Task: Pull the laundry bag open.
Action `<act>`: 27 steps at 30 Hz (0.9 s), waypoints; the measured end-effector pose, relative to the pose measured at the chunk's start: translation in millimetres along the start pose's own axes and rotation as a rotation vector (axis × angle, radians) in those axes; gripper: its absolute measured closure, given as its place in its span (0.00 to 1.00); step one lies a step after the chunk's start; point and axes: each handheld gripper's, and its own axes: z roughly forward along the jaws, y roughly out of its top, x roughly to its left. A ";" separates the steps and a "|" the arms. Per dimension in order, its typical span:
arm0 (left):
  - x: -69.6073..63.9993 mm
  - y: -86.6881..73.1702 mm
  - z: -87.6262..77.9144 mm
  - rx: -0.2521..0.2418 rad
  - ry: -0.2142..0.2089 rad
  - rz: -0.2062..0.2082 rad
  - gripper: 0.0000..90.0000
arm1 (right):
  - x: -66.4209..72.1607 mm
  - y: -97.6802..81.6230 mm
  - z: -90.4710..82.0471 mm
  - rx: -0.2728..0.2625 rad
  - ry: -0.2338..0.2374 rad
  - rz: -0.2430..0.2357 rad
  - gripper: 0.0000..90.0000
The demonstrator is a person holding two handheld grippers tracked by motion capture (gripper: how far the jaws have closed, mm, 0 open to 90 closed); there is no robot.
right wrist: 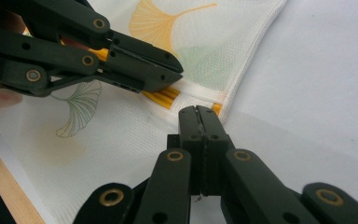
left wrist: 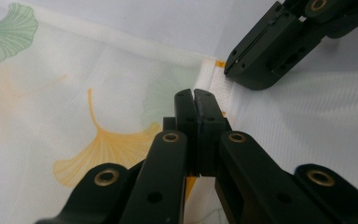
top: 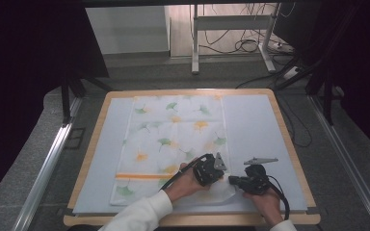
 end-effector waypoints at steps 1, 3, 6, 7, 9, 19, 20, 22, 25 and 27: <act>0.4 -0.9 -0.5 -0.002 0.000 0.000 1.00 | 0.1 0.0 -0.1 0.000 0.000 -0.001 1.00; 0.4 -2.5 -1.7 -0.001 0.001 -0.003 1.00 | 0.0 0.0 -0.1 0.000 0.000 -0.002 1.00; 0.6 -4.6 -3.8 0.000 0.002 -0.002 1.00 | 0.0 0.0 0.0 0.001 -0.001 -0.006 1.00; 0.7 -5.4 -4.0 -0.004 0.002 -0.006 1.00 | 0.0 0.0 0.0 0.001 -0.001 -0.006 1.00; 1.1 -6.5 -5.0 -0.003 -0.001 -0.013 1.00 | 0.0 0.1 -0.1 0.001 0.000 -0.005 1.00; 3.8 -9.1 -6.6 0.000 -0.005 -0.026 1.00 | -0.1 0.1 -0.1 0.002 0.001 -0.007 1.00; 3.7 -9.5 -7.0 0.004 0.002 -0.019 1.00 | -0.1 0.1 -0.1 0.002 0.002 -0.008 1.00; 3.6 -10.4 -8.6 0.016 0.013 -0.007 1.00 | -0.2 0.1 -0.1 0.001 0.002 -0.010 1.00; 6.0 -13.2 -10.3 0.019 0.014 -0.015 1.00 | -0.3 0.1 -0.1 0.002 0.002 -0.010 1.00; 8.1 -16.0 -12.0 0.021 0.011 -0.027 1.00 | -0.3 0.1 -0.1 0.002 0.003 -0.010 1.00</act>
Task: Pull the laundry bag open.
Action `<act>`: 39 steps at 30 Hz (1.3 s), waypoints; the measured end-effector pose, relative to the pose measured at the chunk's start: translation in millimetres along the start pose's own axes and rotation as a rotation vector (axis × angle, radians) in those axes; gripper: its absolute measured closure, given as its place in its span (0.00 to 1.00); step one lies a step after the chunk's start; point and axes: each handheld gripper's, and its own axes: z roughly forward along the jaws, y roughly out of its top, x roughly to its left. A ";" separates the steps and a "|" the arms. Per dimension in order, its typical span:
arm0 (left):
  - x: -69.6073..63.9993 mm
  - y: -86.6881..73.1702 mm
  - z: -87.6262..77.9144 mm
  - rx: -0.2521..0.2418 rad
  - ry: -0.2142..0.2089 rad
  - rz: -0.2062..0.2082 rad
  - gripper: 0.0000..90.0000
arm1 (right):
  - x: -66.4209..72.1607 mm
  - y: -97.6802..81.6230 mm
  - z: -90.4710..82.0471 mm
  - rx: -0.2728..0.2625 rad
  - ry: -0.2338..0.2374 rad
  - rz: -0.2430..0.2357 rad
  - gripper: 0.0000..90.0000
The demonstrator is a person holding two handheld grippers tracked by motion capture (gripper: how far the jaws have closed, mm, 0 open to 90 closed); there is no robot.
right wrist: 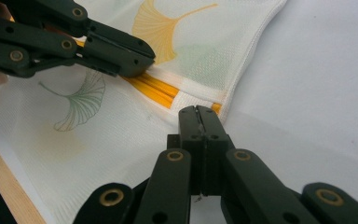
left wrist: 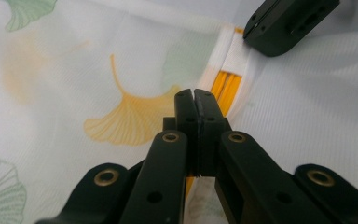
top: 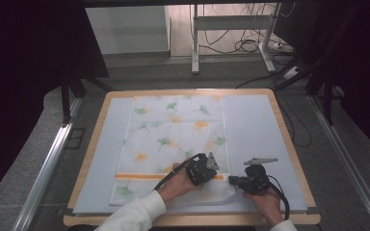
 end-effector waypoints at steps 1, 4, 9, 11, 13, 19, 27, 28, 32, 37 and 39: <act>1.3 -1.5 -1.0 0.001 -0.002 -0.007 1.00 | 0.1 0.0 0.0 0.000 -0.001 0.000 1.00; 4.8 -6.3 -3.9 -0.001 -0.007 -0.023 1.00 | -0.1 0.0 0.0 0.000 0.001 0.000 1.00; 8.4 -13.1 -8.8 -0.001 -0.008 -0.034 1.00 | -0.1 0.0 0.0 0.000 0.001 -0.001 1.00; 9.5 -15.6 -10.7 -0.001 -0.005 -0.037 1.00 | 0.1 -0.1 0.0 0.000 0.000 -0.001 1.00; 10.8 -18.4 -12.8 0.000 -0.003 -0.042 1.00 | 0.2 -0.1 0.0 0.000 0.000 -0.002 1.00; 15.1 -25.4 -16.8 -0.007 -0.012 -0.065 1.00 | 0.1 -0.1 0.0 0.000 0.000 -0.002 1.00; 17.5 -30.8 -20.7 -0.003 -0.010 -0.077 1.00 | 0.7 -0.1 0.1 -0.002 -0.001 -0.003 1.00; 18.0 -31.6 -21.3 -0.002 -0.009 -0.078 1.00 | 0.7 -0.2 0.1 -0.002 -0.001 -0.003 1.00; 19.9 -34.7 -23.1 -0.004 -0.014 -0.091 1.00 | 0.8 -0.1 -0.3 0.001 -0.003 -0.006 1.00; 20.5 -37.8 -25.7 0.001 -0.005 -0.089 1.00 | 0.8 -0.1 -0.4 0.002 -0.003 -0.008 1.00; 21.1 -39.0 -26.6 0.002 -0.004 -0.089 1.00 | 0.7 -0.1 -0.3 0.001 -0.003 -0.008 1.00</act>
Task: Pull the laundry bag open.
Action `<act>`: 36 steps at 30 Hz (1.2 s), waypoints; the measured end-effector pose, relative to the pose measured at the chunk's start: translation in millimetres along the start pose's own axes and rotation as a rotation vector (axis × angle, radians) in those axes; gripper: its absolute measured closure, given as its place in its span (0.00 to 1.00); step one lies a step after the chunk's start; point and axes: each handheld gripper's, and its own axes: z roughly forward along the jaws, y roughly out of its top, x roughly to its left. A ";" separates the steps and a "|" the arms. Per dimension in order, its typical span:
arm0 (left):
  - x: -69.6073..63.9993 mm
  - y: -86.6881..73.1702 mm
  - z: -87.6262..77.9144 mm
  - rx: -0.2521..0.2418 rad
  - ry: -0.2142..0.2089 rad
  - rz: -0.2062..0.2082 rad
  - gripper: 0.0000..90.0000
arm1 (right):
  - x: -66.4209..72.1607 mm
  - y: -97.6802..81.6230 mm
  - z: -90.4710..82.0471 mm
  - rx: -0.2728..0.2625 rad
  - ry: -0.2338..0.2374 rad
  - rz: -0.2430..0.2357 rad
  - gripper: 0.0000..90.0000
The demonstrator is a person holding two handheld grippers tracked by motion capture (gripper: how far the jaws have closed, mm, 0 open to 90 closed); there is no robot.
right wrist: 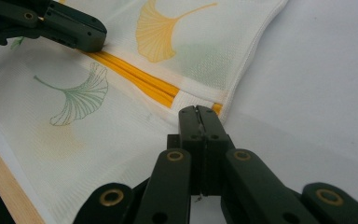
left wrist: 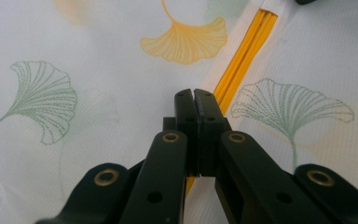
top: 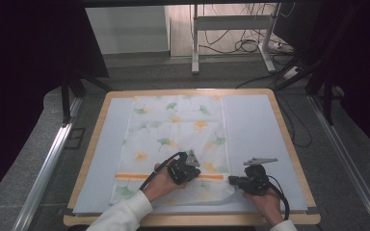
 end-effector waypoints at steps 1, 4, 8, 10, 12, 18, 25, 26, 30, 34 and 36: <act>0.1 -0.5 -0.3 0.000 0.001 -0.003 1.00 | 0.0 0.0 -0.1 0.000 0.001 0.001 1.00; 0.6 -1.6 -1.3 0.001 0.002 -0.004 1.00 | 0.1 -0.1 0.2 -0.002 -0.001 -0.002 1.00; 0.5 -2.5 -2.0 0.001 0.004 -0.007 1.00 | 0.2 -0.1 0.2 -0.002 0.000 -0.002 1.00; 0.4 -2.7 -2.3 0.003 0.007 -0.007 1.00 | 0.2 -0.1 0.2 -0.002 0.000 -0.002 1.00; 1.0 -3.1 -2.9 0.005 0.003 -0.008 1.00 | 0.2 -0.2 0.2 -0.002 0.000 -0.002 1.00; 2.3 -5.5 -4.8 0.004 0.002 -0.017 1.00 | 0.1 -0.2 0.2 -0.001 -0.001 -0.003 1.00; 4.4 -8.2 -6.9 0.005 -0.001 -0.026 1.00 | 0.7 -0.2 0.3 -0.002 -0.005 -0.010 1.00; 4.7 -8.6 -7.2 0.007 0.002 -0.026 1.00 | 0.7 -0.2 0.3 -0.003 -0.005 -0.010 1.00; 5.5 -9.9 -8.1 0.009 0.003 -0.029 1.00 | 0.6 -0.2 0.3 -0.002 -0.004 -0.009 1.00; 6.0 -11.1 -9.2 0.010 0.002 -0.034 1.00 | 0.6 -0.1 0.3 -0.002 -0.004 -0.010 1.00; 6.6 -11.9 -9.9 0.012 0.004 -0.033 1.00 | 0.5 -0.1 0.3 -0.002 -0.003 -0.010 1.00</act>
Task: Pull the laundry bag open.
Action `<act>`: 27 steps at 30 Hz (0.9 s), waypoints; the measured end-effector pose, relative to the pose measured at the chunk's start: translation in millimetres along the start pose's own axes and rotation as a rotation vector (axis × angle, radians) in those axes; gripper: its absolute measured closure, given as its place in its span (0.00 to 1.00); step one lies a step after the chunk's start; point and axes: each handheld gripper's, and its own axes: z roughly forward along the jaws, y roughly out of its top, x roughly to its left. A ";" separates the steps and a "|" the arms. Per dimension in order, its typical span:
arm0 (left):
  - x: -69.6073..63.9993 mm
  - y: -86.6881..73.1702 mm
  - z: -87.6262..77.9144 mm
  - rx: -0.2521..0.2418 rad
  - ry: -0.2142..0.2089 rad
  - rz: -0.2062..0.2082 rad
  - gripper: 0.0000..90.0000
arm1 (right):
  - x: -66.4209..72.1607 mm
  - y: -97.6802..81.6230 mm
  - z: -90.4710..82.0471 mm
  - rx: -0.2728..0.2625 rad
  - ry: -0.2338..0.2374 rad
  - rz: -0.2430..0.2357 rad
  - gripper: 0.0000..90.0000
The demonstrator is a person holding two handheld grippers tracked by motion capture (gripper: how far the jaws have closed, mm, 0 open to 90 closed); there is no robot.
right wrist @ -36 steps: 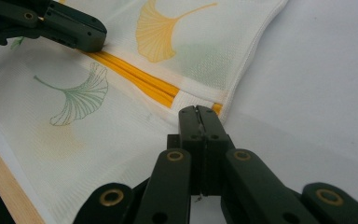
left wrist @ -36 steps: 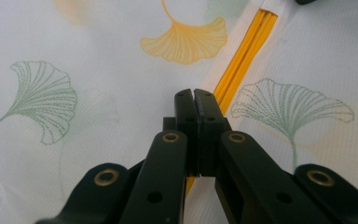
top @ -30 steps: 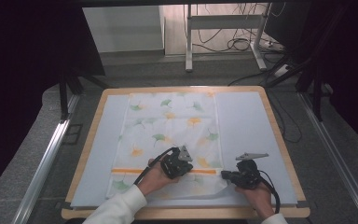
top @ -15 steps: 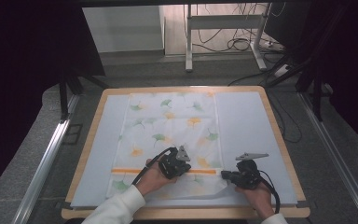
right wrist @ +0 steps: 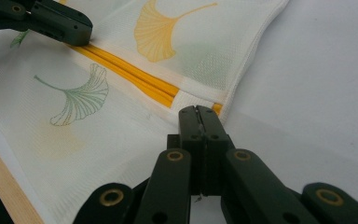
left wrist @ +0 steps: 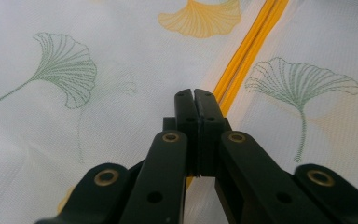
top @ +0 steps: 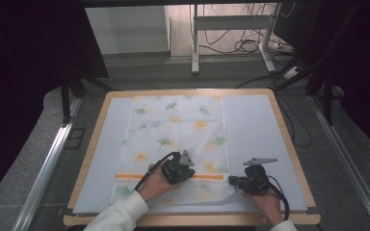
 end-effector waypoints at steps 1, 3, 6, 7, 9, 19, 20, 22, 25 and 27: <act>0.2 -0.4 -0.5 0.001 -0.002 -0.004 1.00 | 0.0 0.0 0.0 0.000 -0.001 0.000 1.00; 1.0 -1.5 -1.3 0.002 0.002 -0.003 1.00 | 0.1 0.0 0.0 0.000 -0.001 0.000 1.00; 2.4 -3.0 -2.7 0.004 -0.003 -0.008 1.00 | 0.1 0.0 0.0 0.000 -0.002 -0.001 1.00; 2.5 -3.5 -3.0 0.006 -0.002 -0.013 1.00 | 0.1 0.0 0.0 0.000 -0.002 0.000 1.00; 3.4 -4.3 -3.5 0.005 -0.002 -0.011 1.00 | 0.1 0.0 0.1 0.000 -0.002 -0.001 1.00; 6.4 -8.2 -7.2 0.015 0.002 -0.017 1.00 | 0.3 0.1 0.0 0.001 -0.002 0.000 1.00; 6.5 -8.6 -7.4 0.016 0.005 -0.018 1.00 | 0.3 0.1 0.0 0.001 -0.002 0.000 1.00; 7.2 -9.3 -8.2 0.017 0.004 -0.020 1.00 | 0.3 0.1 0.0 0.001 -0.003 -0.001 1.00; 8.5 -10.7 -9.4 0.020 0.003 -0.028 1.00 | 0.5 0.1 0.0 0.001 -0.004 -0.001 1.00; 9.3 -11.6 -10.0 0.019 0.001 -0.031 1.00 | 0.5 0.1 0.0 0.001 -0.004 -0.002 1.00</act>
